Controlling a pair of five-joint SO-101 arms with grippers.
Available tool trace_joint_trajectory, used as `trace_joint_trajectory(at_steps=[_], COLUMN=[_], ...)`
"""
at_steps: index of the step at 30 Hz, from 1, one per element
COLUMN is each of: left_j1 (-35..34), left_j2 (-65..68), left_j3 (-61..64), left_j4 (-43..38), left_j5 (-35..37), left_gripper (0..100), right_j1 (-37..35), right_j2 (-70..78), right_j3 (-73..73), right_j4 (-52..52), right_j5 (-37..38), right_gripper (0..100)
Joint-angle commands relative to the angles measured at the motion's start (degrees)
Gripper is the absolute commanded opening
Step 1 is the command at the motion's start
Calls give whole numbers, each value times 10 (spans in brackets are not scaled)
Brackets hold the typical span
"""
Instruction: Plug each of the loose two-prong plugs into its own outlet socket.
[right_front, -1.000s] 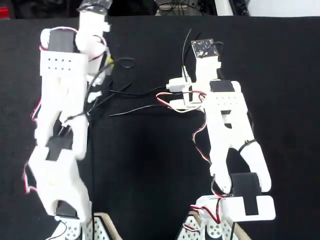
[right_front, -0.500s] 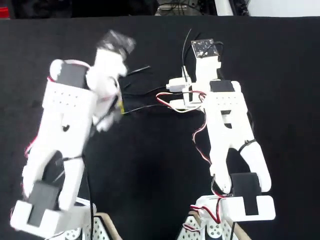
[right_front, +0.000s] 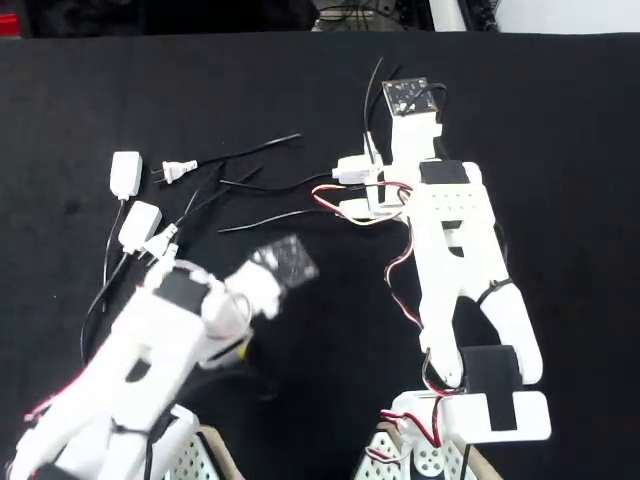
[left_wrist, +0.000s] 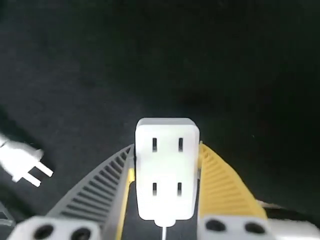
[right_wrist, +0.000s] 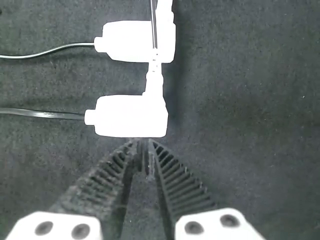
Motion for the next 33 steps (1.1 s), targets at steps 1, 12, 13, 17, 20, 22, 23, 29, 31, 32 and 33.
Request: trace_joint_trajectory(at_steps=[1, 12, 13, 17, 20, 22, 23, 29, 31, 32, 33], left_j1=[-6, -154, -159, -160, -206, -261, -284, -344, -345, -343, -342], left_j2=[-42, -31, -33, -33, -33, -26, -22, 106, 183, 222, 256], left_j3=[32, 22, 18, -30, -79, -106, -112, -161, -196, -217, -236], left_j4=[-32, -89, -87, -40, -42, -74, -91, -161, -168, -165, -163], left_j5=[-25, -28, -28, -25, 4, 24, 25, 3, 3, 3, 3], left_gripper=[139, 250, 250, 250, 248, 248, 247, 246, 246, 246, 246], right_j1=[7, 7, 7, 7, 7, 6, 5, 4, 4, 4, 4], right_j2=[-29, -29, -29, -29, -29, -29, -29, -29, -29, -29, -29], right_j3=[-2, -2, -2, -2, -2, -4, -5, -6, -6, -6, -6], right_j4=[-3, -3, -3, -3, -3, 6, 10, 12, 12, 12, 12], right_j5=[0, 0, 0, 0, 0, 0, 1, 1, 1, 1, 1], right_gripper=[12, 12, 12, 12, 12, 12, 12, 12, 12, 12, 12])
